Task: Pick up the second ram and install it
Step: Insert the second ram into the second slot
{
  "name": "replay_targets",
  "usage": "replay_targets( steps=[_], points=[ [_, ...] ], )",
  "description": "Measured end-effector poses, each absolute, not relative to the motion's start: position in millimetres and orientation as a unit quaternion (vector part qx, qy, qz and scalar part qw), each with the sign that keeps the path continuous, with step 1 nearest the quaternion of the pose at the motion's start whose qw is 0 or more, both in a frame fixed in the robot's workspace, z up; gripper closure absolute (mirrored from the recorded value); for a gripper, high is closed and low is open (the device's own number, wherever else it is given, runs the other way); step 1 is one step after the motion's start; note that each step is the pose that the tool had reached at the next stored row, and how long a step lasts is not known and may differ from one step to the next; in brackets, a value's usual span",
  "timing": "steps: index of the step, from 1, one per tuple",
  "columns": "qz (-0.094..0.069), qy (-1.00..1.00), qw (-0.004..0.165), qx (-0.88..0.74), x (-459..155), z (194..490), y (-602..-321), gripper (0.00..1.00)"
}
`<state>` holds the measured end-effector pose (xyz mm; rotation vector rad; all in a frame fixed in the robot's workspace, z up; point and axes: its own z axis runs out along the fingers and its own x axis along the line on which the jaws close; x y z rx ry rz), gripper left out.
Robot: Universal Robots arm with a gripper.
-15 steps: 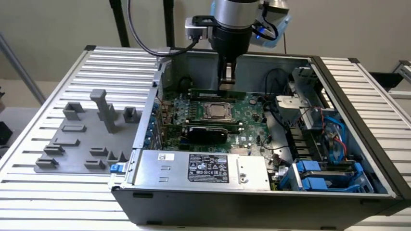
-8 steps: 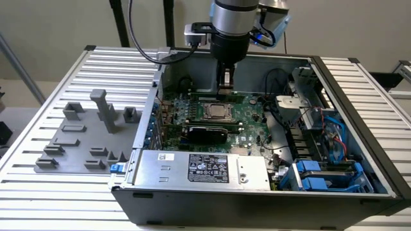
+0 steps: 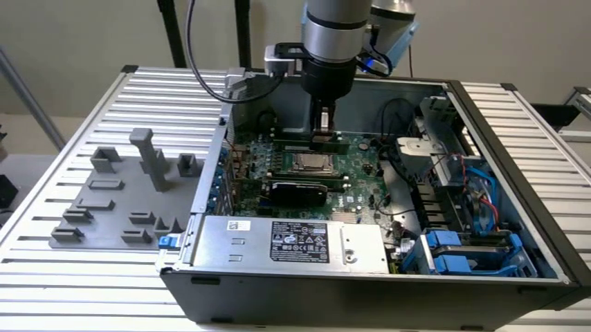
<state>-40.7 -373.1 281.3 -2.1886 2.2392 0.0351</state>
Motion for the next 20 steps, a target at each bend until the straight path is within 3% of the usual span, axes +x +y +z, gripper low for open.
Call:
replay_targets(
  steps=[20],
  points=[
    [0.011,0.719,0.006,-0.695,-41.6,244.6,-376.2,1.00]
  ],
)
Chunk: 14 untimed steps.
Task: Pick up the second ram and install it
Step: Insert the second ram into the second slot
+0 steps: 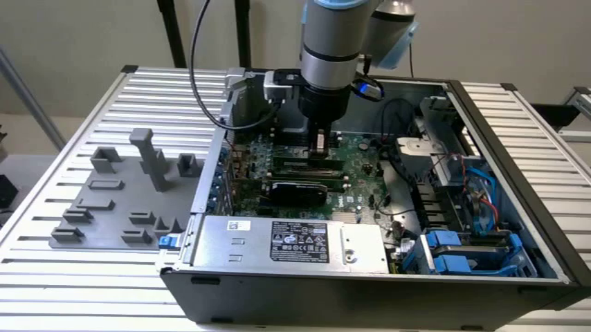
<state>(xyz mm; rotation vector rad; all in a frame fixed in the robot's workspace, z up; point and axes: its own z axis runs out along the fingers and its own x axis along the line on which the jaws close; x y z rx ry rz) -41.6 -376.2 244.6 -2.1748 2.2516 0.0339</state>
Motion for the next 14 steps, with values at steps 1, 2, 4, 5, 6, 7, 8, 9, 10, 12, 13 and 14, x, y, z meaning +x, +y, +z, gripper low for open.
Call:
replay_targets(
  steps=[1,2,4,5,6,7,8,9,10,12,13,14],
  points=[
    [0.011,0.720,0.005,-0.694,-41.6,242.8,-377.0,1.00],
    [0.010,0.720,0.005,-0.694,-41.6,241.0,-377.7,1.00],
    [0.010,0.720,0.006,-0.694,-41.7,238.2,-378.3,1.00],
    [0.010,0.720,0.006,-0.694,-41.6,237.5,-378.5,1.00],
    [0.010,0.720,0.006,-0.694,-41.6,237.1,-378.8,1.00],
    [0.010,0.720,0.006,-0.694,-41.6,236.7,-379.0,1.00],
    [0.010,0.720,0.006,-0.694,-41.6,236.1,-379.1,1.00],
    [0.010,0.720,0.006,-0.694,-41.6,235.5,-379.3,1.00],
    [0.010,0.720,0.006,-0.694,-41.6,234.9,-379.5,1.00],
    [0.010,0.720,0.006,-0.694,-41.6,233.9,-379.8,1.00],
    [0.010,0.720,0.006,-0.694,-41.6,233.6,-379.8,1.00],
    [0.010,0.720,0.006,-0.694,-41.6,233.5,-379.8,1.00]
  ],
)
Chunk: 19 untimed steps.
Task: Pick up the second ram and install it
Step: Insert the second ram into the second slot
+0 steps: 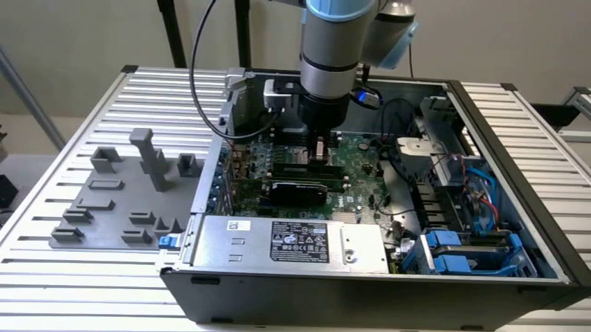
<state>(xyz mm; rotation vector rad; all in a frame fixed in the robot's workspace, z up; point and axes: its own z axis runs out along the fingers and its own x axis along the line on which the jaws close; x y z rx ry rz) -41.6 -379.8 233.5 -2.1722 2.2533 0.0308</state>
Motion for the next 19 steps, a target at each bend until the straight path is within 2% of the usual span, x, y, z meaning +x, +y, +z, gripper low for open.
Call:
replay_targets(
  steps=[19],
  points=[
    [0.007,0.720,0.003,-0.694,-40.9,231.2,-381.4,1.00]
  ],
)
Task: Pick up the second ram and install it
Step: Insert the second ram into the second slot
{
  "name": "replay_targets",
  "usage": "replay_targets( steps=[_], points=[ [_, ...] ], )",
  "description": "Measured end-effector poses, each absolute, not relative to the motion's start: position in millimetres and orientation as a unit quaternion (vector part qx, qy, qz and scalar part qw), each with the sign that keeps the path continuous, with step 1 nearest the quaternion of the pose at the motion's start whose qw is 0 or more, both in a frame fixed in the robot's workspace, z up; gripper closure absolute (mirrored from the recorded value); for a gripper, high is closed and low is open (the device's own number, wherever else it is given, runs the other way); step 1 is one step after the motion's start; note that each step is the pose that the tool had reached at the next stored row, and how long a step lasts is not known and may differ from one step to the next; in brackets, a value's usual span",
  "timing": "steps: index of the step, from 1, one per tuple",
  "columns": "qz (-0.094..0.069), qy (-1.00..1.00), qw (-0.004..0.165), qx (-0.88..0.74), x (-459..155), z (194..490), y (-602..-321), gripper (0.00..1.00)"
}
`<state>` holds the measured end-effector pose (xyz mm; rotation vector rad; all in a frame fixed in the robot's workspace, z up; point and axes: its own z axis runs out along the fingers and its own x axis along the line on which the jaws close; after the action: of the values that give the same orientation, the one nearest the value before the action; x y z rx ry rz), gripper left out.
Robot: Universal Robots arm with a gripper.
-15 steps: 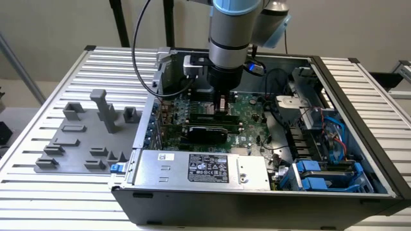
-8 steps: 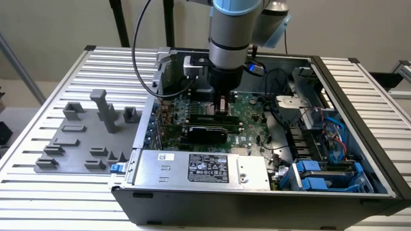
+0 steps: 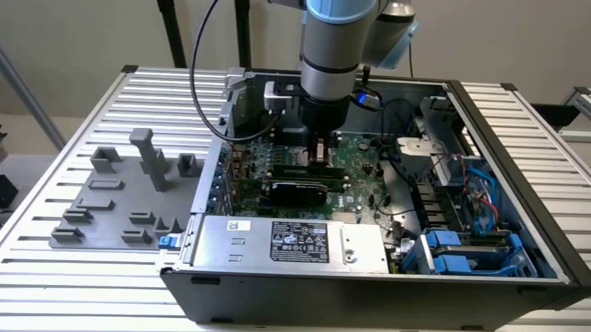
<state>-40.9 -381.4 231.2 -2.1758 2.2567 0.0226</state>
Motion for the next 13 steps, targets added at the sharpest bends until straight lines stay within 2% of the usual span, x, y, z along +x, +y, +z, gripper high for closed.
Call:
replay_targets(
  steps=[13],
  points=[
    [0.007,0.720,0.004,-0.694,-40.8,228.2,-380.8,1.00]
  ],
)
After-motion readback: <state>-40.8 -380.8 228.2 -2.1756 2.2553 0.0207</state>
